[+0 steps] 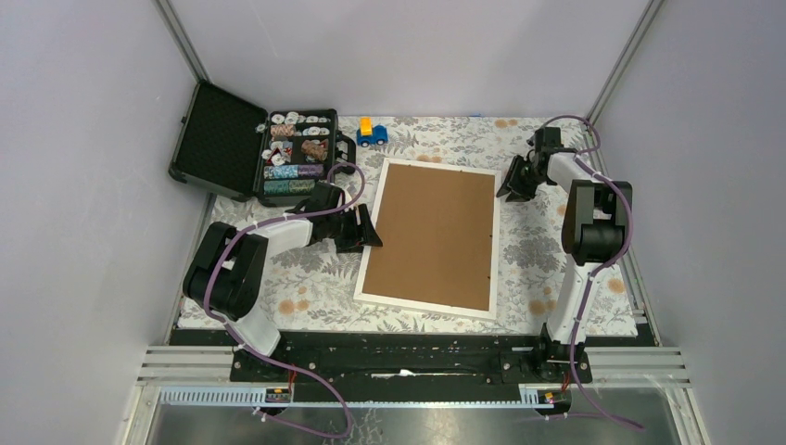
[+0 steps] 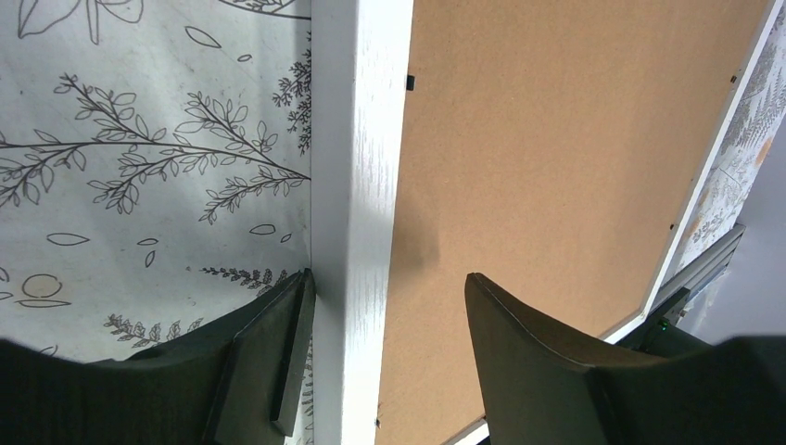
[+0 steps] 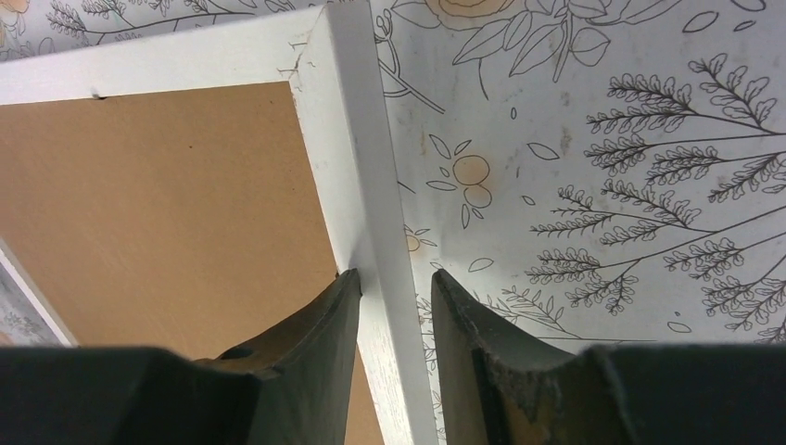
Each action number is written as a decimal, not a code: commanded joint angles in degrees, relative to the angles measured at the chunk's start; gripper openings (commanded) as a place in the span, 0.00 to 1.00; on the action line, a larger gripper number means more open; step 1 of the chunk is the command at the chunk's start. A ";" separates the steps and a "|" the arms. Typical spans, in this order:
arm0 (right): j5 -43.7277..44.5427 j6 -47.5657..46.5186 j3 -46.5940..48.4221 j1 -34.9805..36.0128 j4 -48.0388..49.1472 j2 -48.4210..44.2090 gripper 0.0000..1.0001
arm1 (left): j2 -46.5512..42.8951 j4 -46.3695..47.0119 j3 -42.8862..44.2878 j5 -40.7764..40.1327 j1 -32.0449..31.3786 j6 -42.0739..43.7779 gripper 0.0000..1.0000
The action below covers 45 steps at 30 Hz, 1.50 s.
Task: Put the photo into the frame
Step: Install the photo frame at the center of the board.
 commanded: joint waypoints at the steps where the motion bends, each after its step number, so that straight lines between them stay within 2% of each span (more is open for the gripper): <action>1: -1.04 -0.65 -1.27 0.37 0.41 1.52 0.41 | 0.69 2.18 1.10 2.31 0.05 0.43 0.66; 17: 0.33 -0.94 -0.55 2.57 0.45 4.29 0.41 | 0.95 2.21 1.34 2.62 0.03 0.41 0.66; 29: 3.72 1.17 0.55 10.67 -0.45 7.32 0.41 | 1.49 2.51 1.94 3.25 0.03 0.12 0.65; 34: 5.41 -0.32 3.87 11.88 -2.60 9.39 0.41 | 1.76 2.43 1.98 3.10 0.03 0.21 0.65; 45: 8.16 -11.71 17.44 12.28 -13.96 16.67 0.41 | 3.96 1.86 3.62 1.73 0.39 0.13 0.66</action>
